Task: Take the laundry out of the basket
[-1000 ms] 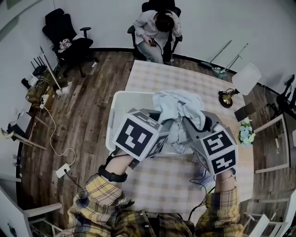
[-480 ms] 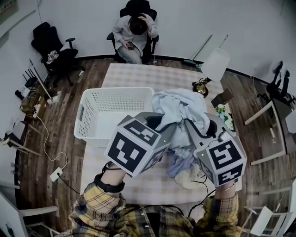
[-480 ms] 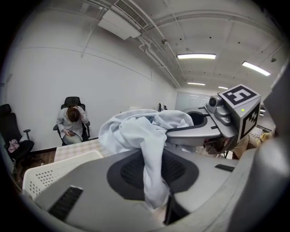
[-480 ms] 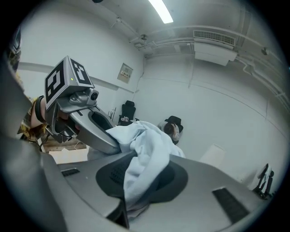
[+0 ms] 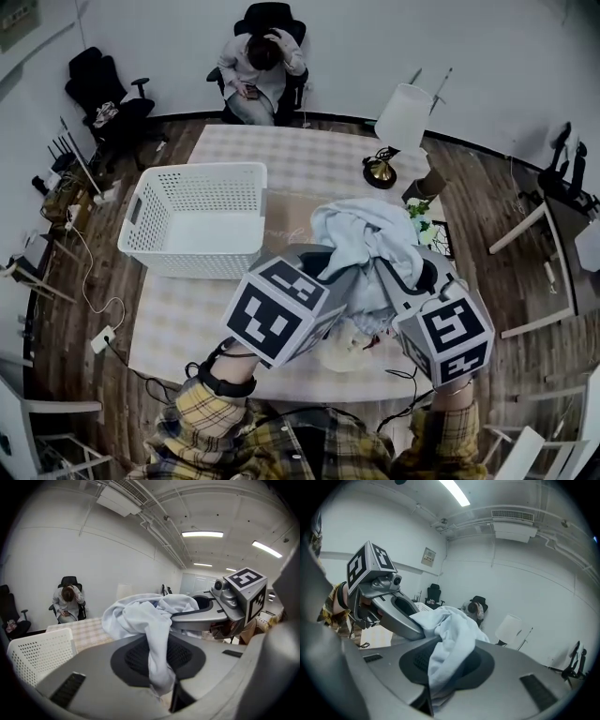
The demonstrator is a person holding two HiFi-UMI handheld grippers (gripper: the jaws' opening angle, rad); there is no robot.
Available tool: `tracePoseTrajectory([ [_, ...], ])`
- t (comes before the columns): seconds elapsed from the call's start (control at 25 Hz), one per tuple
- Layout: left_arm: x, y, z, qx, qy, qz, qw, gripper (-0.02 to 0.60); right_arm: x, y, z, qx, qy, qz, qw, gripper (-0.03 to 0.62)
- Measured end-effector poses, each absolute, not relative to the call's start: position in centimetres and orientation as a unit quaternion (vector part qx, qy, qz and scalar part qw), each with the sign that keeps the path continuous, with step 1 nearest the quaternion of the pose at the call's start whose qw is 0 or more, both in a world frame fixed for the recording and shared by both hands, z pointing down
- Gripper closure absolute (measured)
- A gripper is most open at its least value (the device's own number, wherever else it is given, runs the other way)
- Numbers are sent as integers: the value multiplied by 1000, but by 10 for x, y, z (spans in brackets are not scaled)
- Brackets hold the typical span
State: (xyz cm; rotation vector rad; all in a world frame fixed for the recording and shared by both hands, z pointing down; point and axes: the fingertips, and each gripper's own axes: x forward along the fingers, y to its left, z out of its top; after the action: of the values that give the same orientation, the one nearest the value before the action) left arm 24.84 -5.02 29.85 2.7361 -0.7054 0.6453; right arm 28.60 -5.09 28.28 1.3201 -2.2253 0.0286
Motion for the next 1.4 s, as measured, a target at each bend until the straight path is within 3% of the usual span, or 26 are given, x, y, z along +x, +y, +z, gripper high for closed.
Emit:
tracePoseTrajectory([
  [0.68,264,-15,458,888,-257,300,235,483,318,-26,449,450,-824,146,313,496],
  [1.0,249,-5,536,869,-260,290,304,469,329,-26,523,469,-809,217,279,492],
  [1.4,248,-1,564,868,-264,286,309,465,331,-25,566,492,-790,249,268,491],
])
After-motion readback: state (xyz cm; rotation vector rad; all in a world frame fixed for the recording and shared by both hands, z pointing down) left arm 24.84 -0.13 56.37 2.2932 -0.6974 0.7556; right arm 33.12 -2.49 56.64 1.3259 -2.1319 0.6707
